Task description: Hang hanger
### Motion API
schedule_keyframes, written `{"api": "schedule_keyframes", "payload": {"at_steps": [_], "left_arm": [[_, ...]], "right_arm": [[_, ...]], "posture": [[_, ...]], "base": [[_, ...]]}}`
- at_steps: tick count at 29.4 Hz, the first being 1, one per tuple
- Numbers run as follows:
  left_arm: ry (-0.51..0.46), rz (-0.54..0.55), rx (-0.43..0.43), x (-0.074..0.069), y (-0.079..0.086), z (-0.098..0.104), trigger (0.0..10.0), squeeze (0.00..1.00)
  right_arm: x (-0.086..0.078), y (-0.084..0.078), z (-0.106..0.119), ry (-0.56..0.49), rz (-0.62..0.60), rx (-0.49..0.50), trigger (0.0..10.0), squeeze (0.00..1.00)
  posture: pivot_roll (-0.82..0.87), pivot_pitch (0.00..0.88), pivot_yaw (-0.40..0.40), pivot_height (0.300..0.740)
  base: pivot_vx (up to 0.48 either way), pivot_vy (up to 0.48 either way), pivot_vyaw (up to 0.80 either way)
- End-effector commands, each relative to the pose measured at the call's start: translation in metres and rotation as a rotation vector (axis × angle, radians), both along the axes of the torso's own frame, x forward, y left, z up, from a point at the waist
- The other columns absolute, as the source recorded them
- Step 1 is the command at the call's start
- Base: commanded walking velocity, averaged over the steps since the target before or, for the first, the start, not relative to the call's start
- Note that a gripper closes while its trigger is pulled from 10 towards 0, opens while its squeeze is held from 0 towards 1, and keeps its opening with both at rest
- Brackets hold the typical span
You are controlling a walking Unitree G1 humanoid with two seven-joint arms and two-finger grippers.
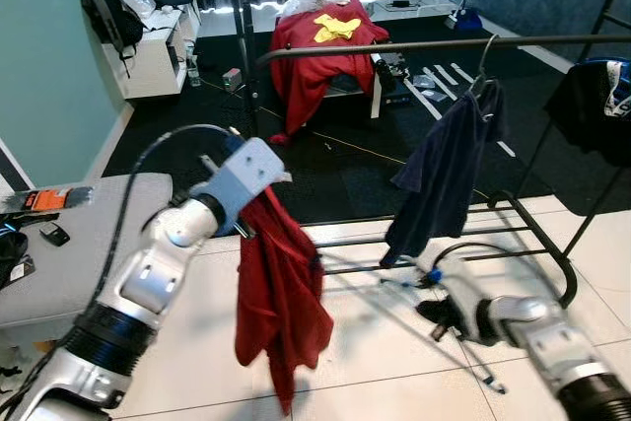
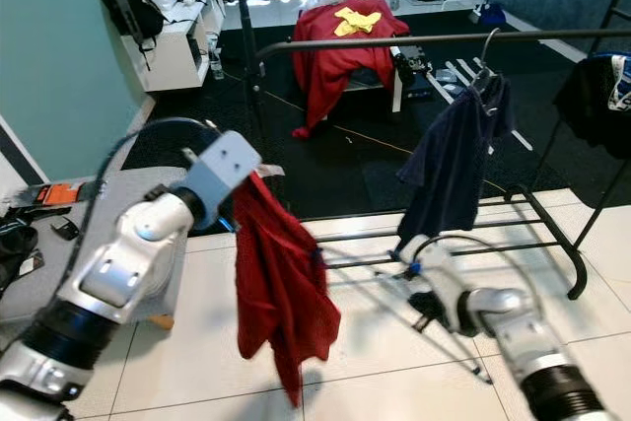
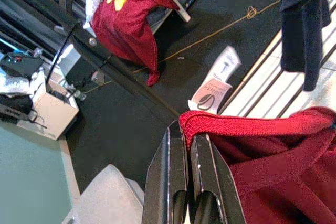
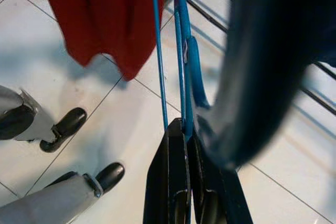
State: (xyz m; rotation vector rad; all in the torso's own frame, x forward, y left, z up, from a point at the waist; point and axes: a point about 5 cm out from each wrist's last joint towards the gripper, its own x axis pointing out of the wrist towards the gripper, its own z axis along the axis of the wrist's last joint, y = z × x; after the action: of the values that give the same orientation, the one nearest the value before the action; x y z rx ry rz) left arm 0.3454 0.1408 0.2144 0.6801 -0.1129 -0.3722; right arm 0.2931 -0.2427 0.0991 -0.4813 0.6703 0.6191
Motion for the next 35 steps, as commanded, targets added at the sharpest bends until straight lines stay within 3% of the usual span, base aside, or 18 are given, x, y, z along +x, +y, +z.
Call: {"api": "schedule_keyframes", "payload": {"at_steps": [1, 4, 7, 9, 13, 18, 30, 35], "left_arm": [[-0.027, 0.005, -0.004, 0.002, 0.007, 0.009, 10.0, 0.00], [-0.025, -0.006, -0.002, 0.002, 0.007, 0.009, 10.0, 0.00], [-0.023, -0.031, -0.012, 0.002, 0.006, 0.010, 10.0, 0.00], [-0.023, -0.031, -0.012, 0.002, 0.006, 0.010, 10.0, 0.00], [-0.024, -0.090, -0.039, 0.002, -0.003, 0.011, 10.0, 0.00], [-0.015, -0.134, -0.022, 0.003, -0.008, 0.010, 10.0, 0.00], [0.014, -0.186, 0.038, 0.001, -0.014, 0.007, 10.0, 0.00], [0.011, -0.154, 0.055, 0.003, -0.009, 0.006, 10.0, 0.00]], "right_arm": [[-0.002, 0.003, 0.000, 0.008, 0.013, 0.000, 10.0, 0.00], [-0.003, 0.004, 0.003, 0.011, 0.038, 0.000, 10.0, 0.00], [-0.010, 0.015, 0.015, 0.027, 0.166, 0.053, 10.0, 0.00], [-0.010, 0.015, 0.015, 0.027, 0.166, 0.053, 10.0, 0.00], [-0.012, 0.039, 0.034, -0.024, 0.392, 0.164, 10.0, 0.00], [-0.011, 0.051, 0.040, -0.012, 0.487, 0.141, 10.0, 0.00], [0.011, 0.043, 0.057, -0.073, 0.409, -0.007, 10.0, 0.00], [0.006, 0.043, 0.059, -0.031, 0.418, -0.013, 10.0, 0.00]], "posture": [[0.08, 0.024, 0.065, 0.740], [0.08, 0.026, 0.064, 0.740], [0.08, 0.028, 0.065, 0.740], [0.08, 0.028, 0.065, 0.740], [0.07, 0.029, 0.064, 0.740], [0.07, 0.026, 0.061, 0.740], [0.07, 0.019, 0.052, 0.740], [0.07, 0.018, 0.050, 0.740]], "base": [[0.000, 0.000, 0.00], [0.000, 0.000, 0.00], [0.000, 0.000, 0.00], [0.000, 0.000, 0.00], [0.000, 0.000, 0.00], [0.000, 0.000, 0.00], [0.000, 0.000, 0.00], [0.000, 0.000, 0.00]]}}
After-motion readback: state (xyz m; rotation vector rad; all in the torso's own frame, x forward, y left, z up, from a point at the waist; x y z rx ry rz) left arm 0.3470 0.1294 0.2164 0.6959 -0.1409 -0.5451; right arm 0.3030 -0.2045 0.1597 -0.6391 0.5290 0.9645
